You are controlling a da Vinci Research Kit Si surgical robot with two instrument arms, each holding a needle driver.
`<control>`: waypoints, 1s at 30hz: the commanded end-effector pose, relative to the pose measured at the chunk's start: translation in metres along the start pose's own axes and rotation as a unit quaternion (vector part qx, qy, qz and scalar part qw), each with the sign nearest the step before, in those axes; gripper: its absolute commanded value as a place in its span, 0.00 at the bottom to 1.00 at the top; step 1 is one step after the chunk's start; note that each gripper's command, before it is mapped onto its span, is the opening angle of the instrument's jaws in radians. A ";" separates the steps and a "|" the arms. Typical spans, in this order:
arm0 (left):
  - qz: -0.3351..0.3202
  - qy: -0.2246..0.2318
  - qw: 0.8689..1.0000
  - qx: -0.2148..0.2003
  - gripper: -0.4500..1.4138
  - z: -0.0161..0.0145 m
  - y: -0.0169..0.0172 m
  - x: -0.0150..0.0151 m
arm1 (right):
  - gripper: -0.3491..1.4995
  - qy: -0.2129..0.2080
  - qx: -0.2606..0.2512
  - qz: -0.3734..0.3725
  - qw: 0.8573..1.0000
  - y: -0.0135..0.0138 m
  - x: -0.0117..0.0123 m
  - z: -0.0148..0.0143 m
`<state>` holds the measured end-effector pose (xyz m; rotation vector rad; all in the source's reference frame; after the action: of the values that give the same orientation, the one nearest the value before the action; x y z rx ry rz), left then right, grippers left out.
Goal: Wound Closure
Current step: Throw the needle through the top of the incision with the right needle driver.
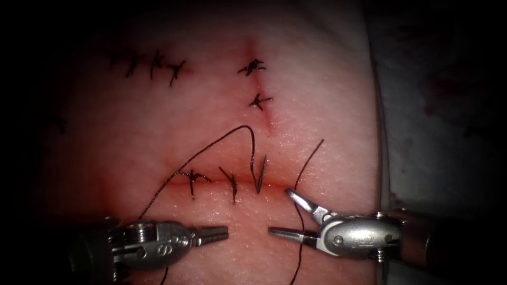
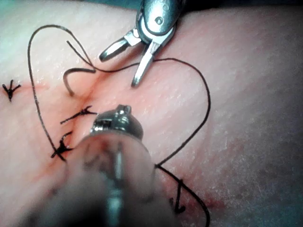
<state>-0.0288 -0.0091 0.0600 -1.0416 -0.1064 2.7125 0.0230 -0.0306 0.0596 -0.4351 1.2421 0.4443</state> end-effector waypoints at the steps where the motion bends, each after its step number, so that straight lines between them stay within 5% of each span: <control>1: 0.001 0.001 1.000 0.000 0.00 0.0008 0.0000 0.0000 | 0.97 0.001 -0.002 -0.013 1.000 -0.0002 0.0004 0.0017; 12: 0.001 0.001 1.000 0.000 0.00 0.0007 0.0001 -0.0002 | 0.98 0.005 0.009 -0.069 0.998 0.0044 0.0017 0.0051; 30: 0.003 0.000 1.000 0.000 0.00 0.0006 0.0004 -0.0004 | 0.94 0.000 0.061 -0.155 0.986 0.0040 0.0009 0.0091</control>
<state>-0.0284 -0.0096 0.0601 -1.0415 -0.1040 2.7171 0.0274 -0.0226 0.0605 -0.5150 1.1643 0.0960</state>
